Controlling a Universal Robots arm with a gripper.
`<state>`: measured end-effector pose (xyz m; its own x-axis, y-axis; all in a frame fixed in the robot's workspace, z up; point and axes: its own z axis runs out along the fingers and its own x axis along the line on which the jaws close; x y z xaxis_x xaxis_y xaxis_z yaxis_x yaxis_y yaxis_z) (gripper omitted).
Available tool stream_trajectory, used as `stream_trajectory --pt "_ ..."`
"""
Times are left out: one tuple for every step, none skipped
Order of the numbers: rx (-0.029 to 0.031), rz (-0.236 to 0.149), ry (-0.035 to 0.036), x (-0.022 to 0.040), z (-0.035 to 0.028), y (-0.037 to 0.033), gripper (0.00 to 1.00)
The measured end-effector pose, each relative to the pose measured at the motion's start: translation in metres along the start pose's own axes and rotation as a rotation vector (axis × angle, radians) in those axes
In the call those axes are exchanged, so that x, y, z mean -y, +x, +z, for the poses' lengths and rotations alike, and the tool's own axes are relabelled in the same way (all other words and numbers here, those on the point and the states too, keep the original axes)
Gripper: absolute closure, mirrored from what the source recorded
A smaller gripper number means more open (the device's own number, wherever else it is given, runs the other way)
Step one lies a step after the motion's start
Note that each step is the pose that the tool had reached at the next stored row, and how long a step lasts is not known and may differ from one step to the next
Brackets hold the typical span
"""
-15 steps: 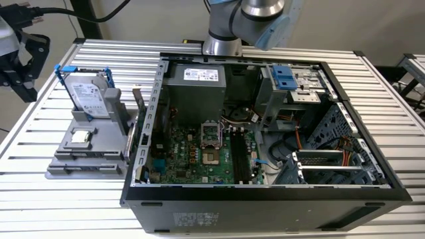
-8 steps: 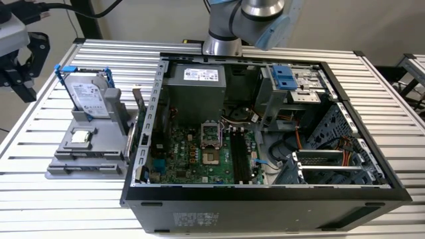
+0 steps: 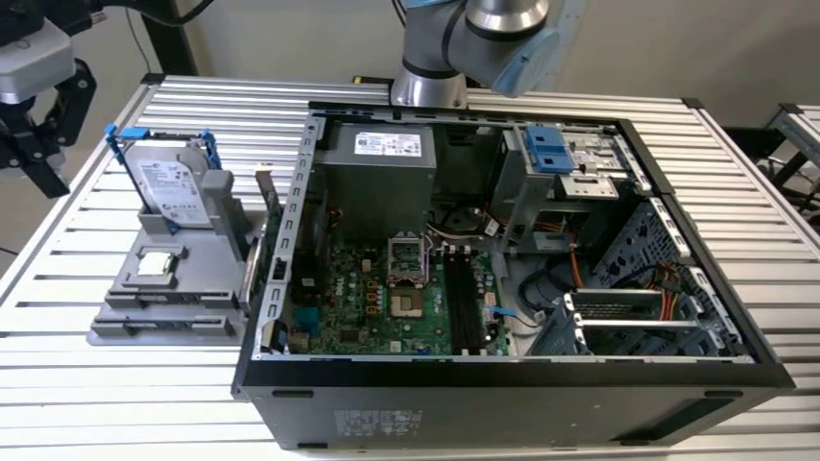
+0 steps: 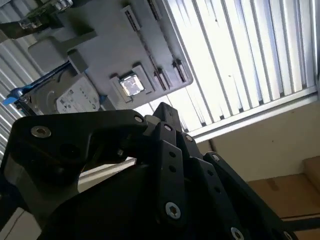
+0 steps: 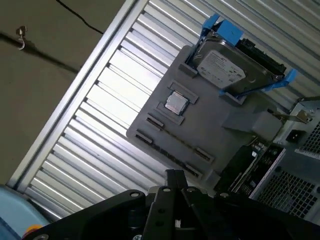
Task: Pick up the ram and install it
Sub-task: 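Pick up the ram and move it above insertion slot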
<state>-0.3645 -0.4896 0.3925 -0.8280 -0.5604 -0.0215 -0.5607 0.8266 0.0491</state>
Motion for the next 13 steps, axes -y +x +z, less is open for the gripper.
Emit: stream_trajectory --pt "-0.0009 -0.018 -0.0004 0.0 0.0 0.0 1.0" --pt "-0.0018 -0.036 -0.0008 0.0 0.0 0.0 1.0" --pt "-0.0027 -0.054 -0.0011 0.0 0.0 0.0 1.0" --pt "-0.0035 -0.072 -0.0016 0.0 0.0 0.0 1.0" --pt "-0.0045 -0.09 -0.0019 0.0 0.0 0.0 1.0" --pt "-0.0053 -0.108 -0.0023 0.0 0.0 0.0 1.0" --pt "-0.0063 -0.126 -0.0027 0.0 0.0 0.0 1.0" --pt "-0.0072 -0.145 -0.0031 0.0 0.0 0.0 1.0" --pt "-0.008 -0.163 -0.0035 0.0 0.0 0.0 1.0" --pt "-0.009 -0.181 -0.0039 0.0 0.0 0.0 1.0" --pt "-0.0099 -0.199 -0.0043 0.0 0.0 0.0 1.0" --pt "-0.0107 -0.217 -0.0047 0.0 0.0 0.0 1.0" --pt "-0.0117 -0.236 -0.0051 0.0 0.0 0.0 1.0"
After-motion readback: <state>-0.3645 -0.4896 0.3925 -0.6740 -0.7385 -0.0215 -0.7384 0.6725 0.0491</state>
